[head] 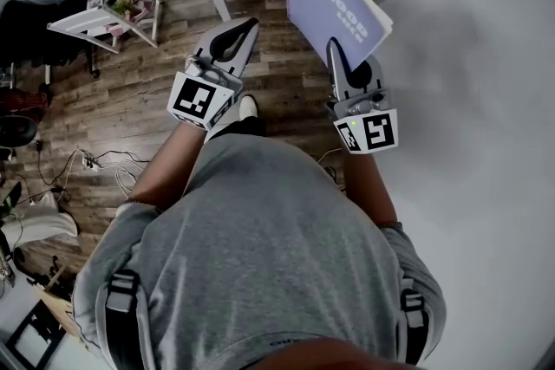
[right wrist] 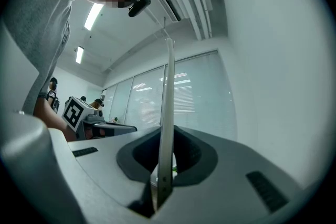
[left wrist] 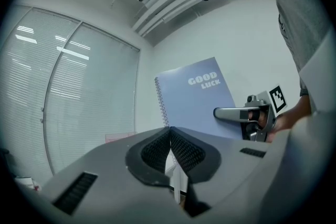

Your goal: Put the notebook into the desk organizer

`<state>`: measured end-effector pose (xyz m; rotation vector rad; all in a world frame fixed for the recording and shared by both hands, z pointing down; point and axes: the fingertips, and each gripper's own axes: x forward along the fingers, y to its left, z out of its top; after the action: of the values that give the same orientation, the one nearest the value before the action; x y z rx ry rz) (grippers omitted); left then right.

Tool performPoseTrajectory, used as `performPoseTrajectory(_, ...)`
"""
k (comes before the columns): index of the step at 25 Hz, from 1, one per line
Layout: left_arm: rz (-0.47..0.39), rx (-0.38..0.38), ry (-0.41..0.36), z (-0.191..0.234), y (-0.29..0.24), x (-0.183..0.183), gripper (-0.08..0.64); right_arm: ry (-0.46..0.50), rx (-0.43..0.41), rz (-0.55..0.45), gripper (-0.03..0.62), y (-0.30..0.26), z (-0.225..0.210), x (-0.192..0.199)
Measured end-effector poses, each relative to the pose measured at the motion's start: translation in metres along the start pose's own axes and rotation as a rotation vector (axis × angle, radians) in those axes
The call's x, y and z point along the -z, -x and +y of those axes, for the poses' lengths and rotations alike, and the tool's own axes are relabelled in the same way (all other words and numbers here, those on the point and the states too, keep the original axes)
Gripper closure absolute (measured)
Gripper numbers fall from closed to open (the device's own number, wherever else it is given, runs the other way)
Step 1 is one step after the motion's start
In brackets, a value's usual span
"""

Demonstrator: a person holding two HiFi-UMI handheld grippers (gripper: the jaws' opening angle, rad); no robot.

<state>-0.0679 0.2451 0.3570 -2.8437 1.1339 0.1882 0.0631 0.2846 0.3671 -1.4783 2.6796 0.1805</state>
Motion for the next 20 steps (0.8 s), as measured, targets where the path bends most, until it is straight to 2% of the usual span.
performPoseTrajectory(3, 0.003, 0.012, 0.011, 0.041, -0.021, -0.003, 0.54, -0.005, 0.009, 0.014, 0.557, -0.045, -0.011, -0.004)
performPoseTrajectory(6, 0.039, 0.023, 0.019, 0.063, -0.03, 0.006, 0.539, -0.004, 0.017, 0.025, 0.557, -0.068, -0.016, 0.002)
performPoseTrajectory(10, 0.028, 0.037, 0.028, 0.096, -0.039, 0.008, 0.54, -0.011, 0.031, 0.043, 0.557, -0.1, -0.018, 0.009)
performPoseTrajectory(20, 0.031, 0.063, 0.021, 0.135, -0.061, 0.024, 0.54, -0.058, 0.046, 0.066, 0.557, -0.14, -0.038, 0.027)
